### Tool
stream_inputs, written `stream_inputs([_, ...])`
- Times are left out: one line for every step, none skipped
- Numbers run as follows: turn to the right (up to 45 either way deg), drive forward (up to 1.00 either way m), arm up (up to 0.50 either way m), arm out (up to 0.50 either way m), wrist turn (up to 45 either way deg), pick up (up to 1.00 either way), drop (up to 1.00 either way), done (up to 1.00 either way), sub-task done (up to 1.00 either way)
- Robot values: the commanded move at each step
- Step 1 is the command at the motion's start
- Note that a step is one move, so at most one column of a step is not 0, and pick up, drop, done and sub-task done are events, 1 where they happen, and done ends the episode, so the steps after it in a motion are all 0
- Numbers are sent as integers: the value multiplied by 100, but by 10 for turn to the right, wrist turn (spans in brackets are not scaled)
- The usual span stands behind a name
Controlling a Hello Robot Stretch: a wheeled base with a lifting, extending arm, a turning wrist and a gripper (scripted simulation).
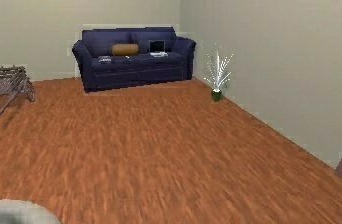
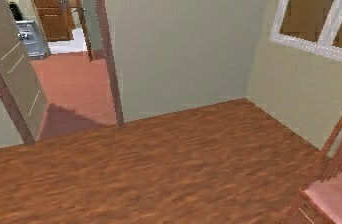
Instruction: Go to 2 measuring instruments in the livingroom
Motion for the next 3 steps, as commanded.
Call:
stream_inputs([0, 35, 0, 0, 0, 0, 0, 0, 0])
stream_inputs([-180, 0, 0, 0, 0, 0, 0, 0, 0])
stream_inputs([0, 95, 0, 0, 0, 0, 0, 0, 0])
